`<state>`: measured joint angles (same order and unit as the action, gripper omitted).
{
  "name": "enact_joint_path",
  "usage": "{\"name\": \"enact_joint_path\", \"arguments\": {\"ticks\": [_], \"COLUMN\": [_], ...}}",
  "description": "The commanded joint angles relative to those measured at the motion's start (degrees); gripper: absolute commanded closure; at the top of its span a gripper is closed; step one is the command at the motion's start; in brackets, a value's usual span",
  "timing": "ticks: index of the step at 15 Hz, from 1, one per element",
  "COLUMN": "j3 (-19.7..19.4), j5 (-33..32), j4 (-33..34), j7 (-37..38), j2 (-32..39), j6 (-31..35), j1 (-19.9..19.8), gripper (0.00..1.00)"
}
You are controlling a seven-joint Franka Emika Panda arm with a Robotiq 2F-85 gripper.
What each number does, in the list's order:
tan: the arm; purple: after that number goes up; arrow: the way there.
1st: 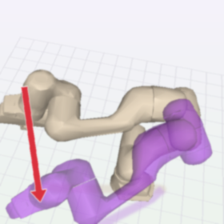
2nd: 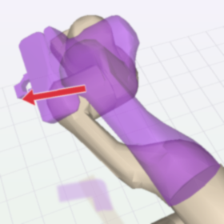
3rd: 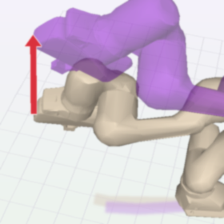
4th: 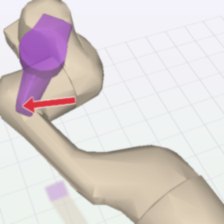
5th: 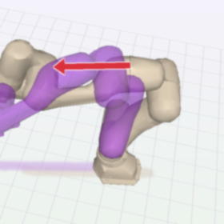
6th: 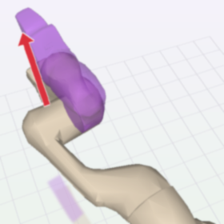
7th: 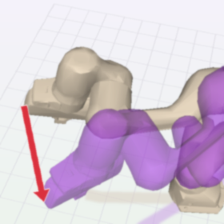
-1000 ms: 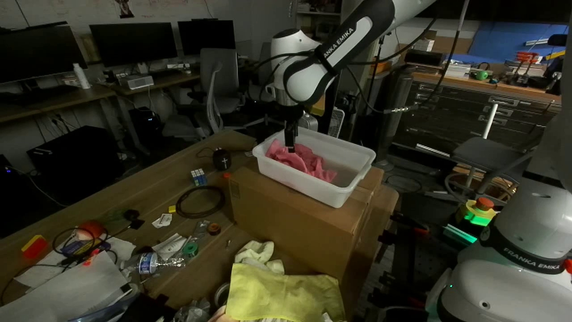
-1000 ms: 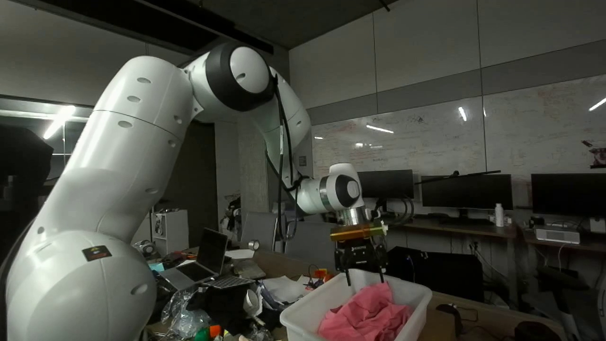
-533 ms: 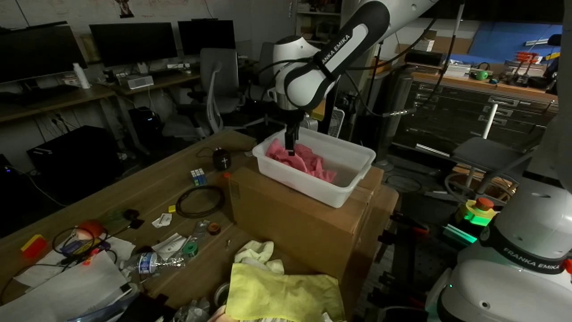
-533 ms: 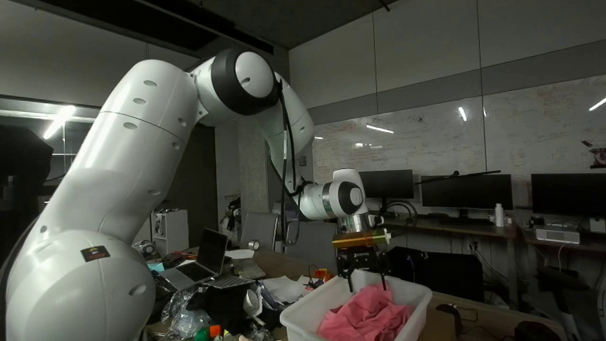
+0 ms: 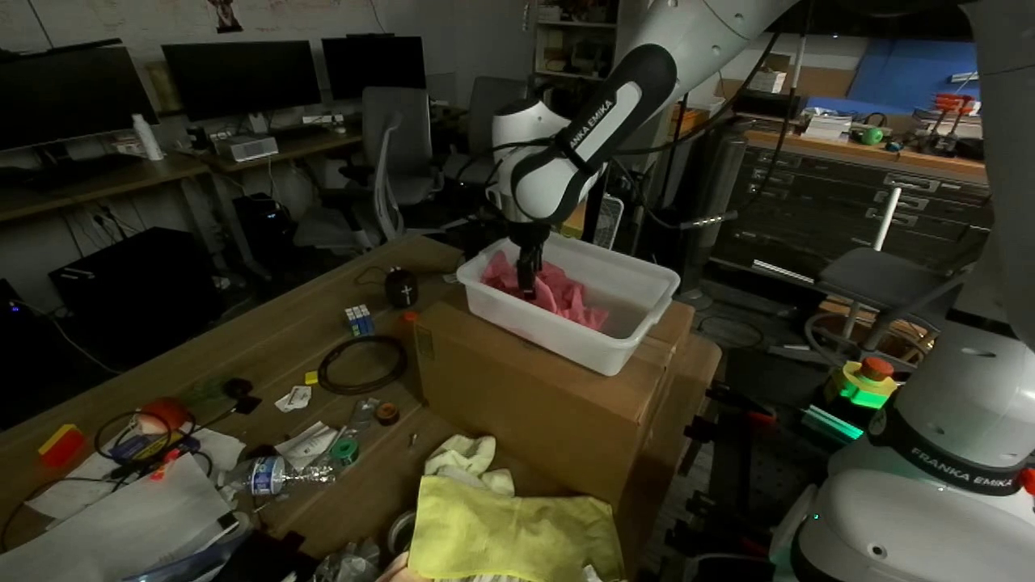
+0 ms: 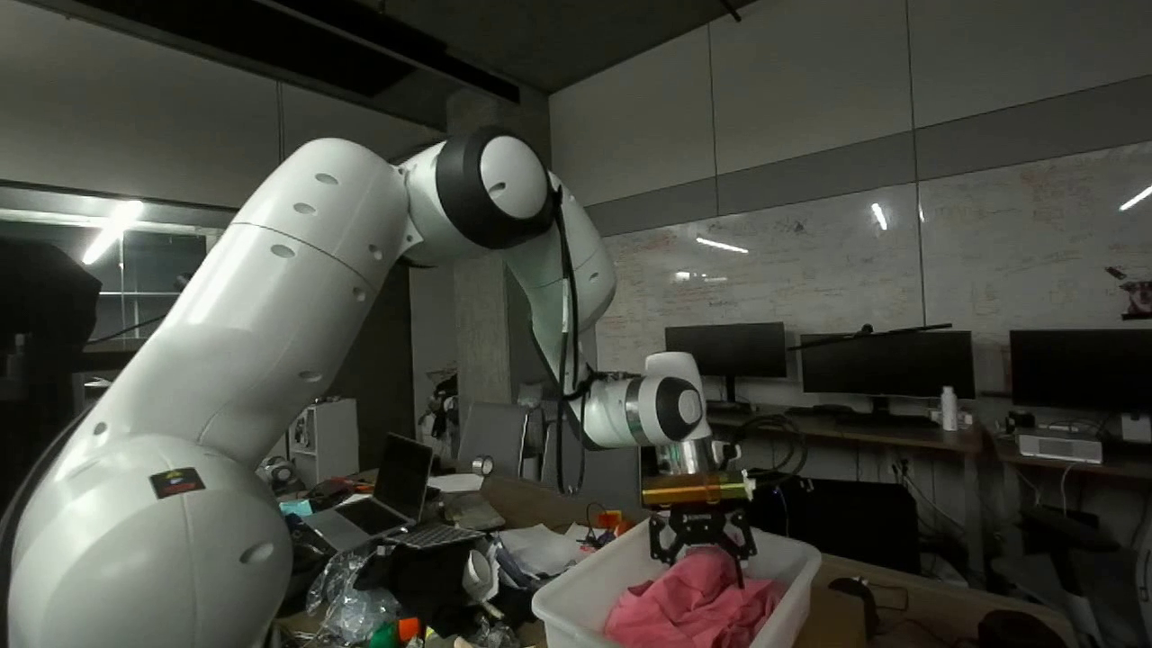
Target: Remove the contents from the storage box and put them on the table
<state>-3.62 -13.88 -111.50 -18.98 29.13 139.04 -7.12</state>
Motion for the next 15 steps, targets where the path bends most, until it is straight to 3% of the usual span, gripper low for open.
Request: {"name": "enact_joint_path", "arguments": {"ticks": [1, 3, 4, 6, 9, 15], "j3": [1.6, 1.7, 1.8, 2.0, 1.6, 0.0], "j5": [1.0, 0.4, 0.4, 0.5, 0.0, 0.0], "j4": [2.4, 2.6, 2.8, 2.9, 2.1, -0.7], "j7": [-3.6, -4.2, -4.6, -5.5, -5.5, -3.3], "j2": [3.1, 4.0, 4.2, 4.2, 2.9, -4.0], "j6": [1.5, 2.0, 2.0, 1.6, 1.6, 1.4], "j1": [-1.2, -1.1, -1.1, -1.3, -1.1, -1.2], "gripper": [0.00, 0.01, 0.26, 0.30, 0.57, 0.99]}}
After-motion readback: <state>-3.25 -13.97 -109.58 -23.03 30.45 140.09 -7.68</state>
